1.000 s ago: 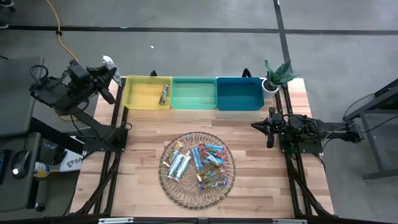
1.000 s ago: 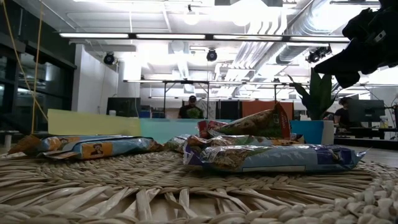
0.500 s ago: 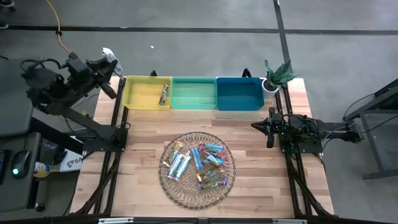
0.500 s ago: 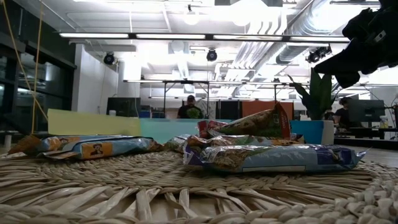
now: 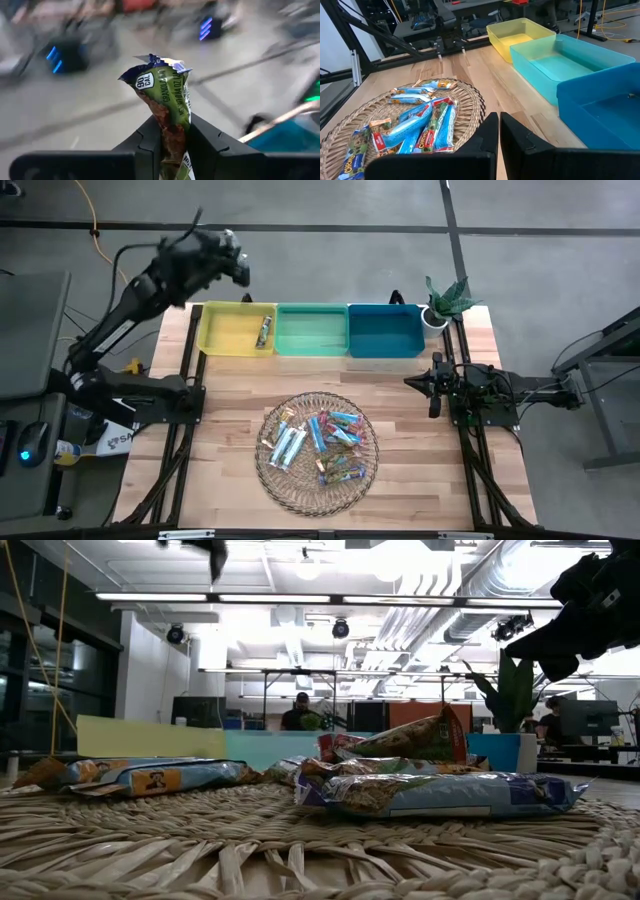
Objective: Pick and place Granola Bars by type
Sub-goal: Put the blue granola bar into the yellow bin
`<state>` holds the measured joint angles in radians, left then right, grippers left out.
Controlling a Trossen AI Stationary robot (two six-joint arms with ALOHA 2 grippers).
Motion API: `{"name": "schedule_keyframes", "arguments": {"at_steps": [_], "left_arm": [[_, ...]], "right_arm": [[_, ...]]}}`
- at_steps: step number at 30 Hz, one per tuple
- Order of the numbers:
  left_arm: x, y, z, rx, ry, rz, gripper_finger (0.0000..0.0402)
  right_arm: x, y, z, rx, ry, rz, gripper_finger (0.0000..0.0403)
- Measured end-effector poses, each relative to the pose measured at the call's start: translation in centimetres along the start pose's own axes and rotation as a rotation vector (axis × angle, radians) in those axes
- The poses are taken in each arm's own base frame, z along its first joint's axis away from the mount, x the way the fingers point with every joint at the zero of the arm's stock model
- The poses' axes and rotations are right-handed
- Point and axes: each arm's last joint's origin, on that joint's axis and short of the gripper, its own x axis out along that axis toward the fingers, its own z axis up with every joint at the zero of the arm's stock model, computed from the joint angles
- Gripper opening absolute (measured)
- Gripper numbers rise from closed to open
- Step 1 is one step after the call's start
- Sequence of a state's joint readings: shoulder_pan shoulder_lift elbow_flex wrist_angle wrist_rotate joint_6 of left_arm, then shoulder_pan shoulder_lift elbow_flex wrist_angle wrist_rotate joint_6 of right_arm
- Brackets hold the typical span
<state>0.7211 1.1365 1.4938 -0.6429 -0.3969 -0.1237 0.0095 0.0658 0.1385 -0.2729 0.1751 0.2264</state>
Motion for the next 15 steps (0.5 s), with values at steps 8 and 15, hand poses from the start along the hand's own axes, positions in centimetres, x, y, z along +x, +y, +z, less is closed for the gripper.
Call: {"name": "schedule_keyframes", "arguments": {"at_steps": [8, 15], "left_arm": [[7.8, 3.7, -4.6, -0.090, 0.463, 0.069, 0.0072], [13.2, 3.1, -9.9, -0.047, 0.846, 0.135, 0.0072]], "right_arm": [[0.0, 0.0, 0.0, 0.000, 0.000, 0.000, 0.0000], [0.0, 0.0, 0.0, 0.000, 0.000, 0.000, 0.0000]]}}
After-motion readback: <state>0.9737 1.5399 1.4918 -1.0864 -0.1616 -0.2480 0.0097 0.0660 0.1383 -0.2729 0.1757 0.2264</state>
